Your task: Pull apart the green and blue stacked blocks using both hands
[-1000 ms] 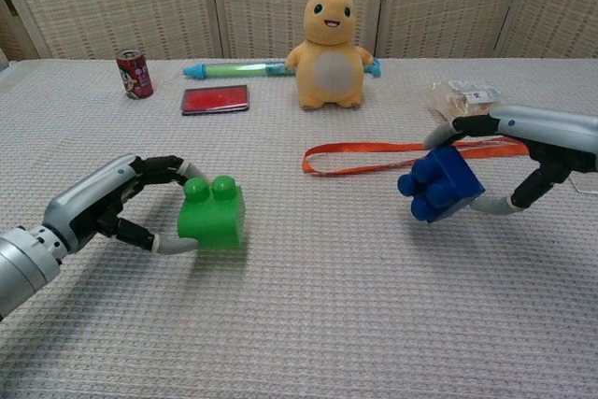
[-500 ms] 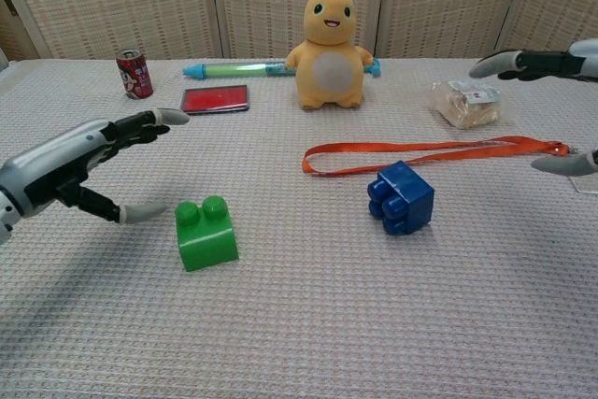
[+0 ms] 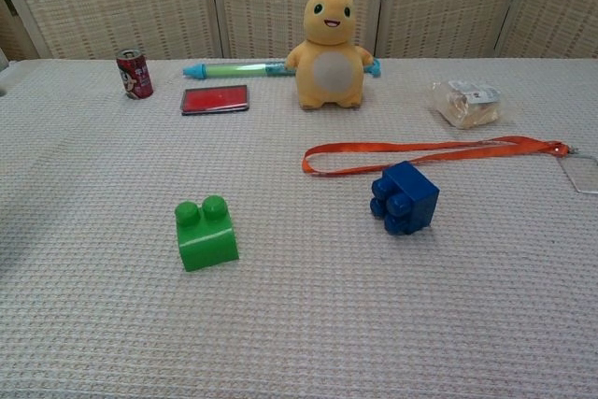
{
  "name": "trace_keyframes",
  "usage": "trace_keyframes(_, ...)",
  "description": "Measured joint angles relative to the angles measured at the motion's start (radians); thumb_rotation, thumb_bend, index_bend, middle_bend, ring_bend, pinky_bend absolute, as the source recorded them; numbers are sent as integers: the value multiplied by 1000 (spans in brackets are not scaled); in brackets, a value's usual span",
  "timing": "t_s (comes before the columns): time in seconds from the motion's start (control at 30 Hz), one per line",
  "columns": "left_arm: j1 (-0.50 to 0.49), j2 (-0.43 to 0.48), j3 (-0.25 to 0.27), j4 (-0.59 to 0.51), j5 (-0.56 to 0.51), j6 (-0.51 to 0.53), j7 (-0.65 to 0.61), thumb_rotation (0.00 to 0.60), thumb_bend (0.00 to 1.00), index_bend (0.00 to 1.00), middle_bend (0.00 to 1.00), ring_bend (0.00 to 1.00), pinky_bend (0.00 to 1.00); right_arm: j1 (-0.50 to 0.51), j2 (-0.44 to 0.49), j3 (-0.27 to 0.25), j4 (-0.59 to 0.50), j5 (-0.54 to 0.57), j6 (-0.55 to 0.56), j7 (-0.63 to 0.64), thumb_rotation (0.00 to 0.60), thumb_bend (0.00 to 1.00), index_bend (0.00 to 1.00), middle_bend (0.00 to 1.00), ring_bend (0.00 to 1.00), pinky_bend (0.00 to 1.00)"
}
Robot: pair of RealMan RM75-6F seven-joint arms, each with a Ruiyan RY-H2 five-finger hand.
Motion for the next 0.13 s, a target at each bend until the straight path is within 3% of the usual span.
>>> trace_keyframes(0.13,60,21,-4,-1,-16,47,4,600,317,133,0,0,0,-11,-13,0,17,-14,-8,-11,600,362,0,0,0,0)
